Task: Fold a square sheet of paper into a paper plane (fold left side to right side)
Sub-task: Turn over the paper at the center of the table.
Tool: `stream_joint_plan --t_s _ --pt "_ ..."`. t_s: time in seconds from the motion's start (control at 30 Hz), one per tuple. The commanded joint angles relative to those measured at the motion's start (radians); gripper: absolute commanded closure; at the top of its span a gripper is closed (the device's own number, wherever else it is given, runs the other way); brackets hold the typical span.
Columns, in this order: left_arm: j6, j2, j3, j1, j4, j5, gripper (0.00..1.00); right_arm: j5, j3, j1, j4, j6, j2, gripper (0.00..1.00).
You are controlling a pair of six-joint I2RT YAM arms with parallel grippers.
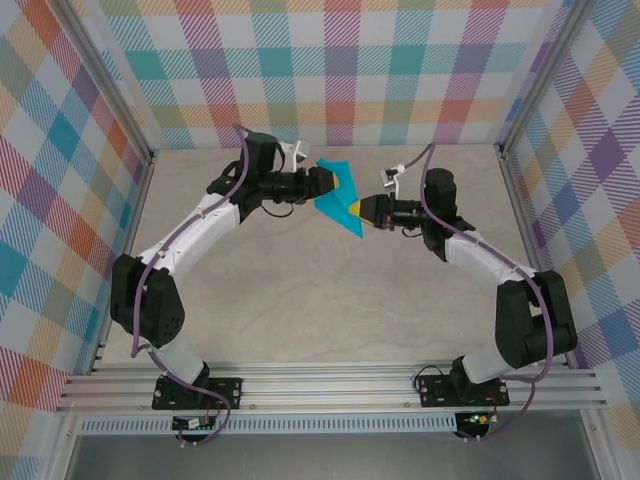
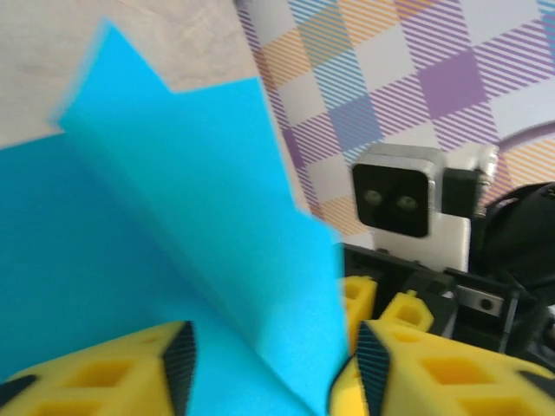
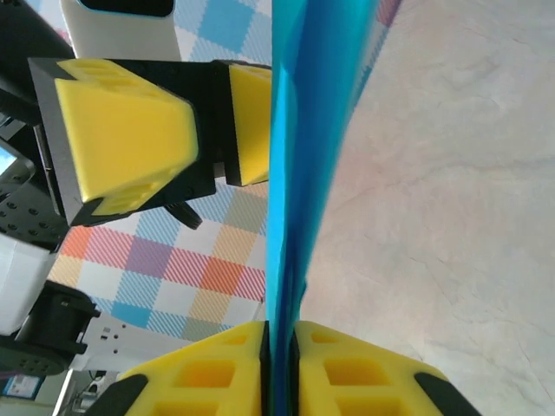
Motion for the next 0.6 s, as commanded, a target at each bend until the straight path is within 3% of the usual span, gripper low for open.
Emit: stream_joint_plan --t_s 0.0,0.13,0.2,0.4,0.57 --pt "0.096 -0.099 -0.037 0.044 -0.119 -0.112 0.37 0.075 0.057 0.003 -0.249 -0.208 -0.067 0.90" --pt "0.192 -0.220 -0.087 0.052 -0.209 -0.315 0.31 0.322 0.146 0.040 -0.635 -0.482 -0.110 0.93" --pt "0.212 -0.295 -0.136 0.051 -0.216 -0.413 0.29 0.571 0.207 0.105 -0.824 -0.610 -0.117 0.93" --pt "0.216 -0.484 -0.277 0.052 -0.195 -0.628 0.25 1.211 0.316 0.325 -1.038 -0.776 -0.064 0.95" --pt "0.204 -0.609 -0.342 0.052 -0.217 -0.790 0.22 1.629 0.431 0.458 -1.150 -0.833 0.102 0.95"
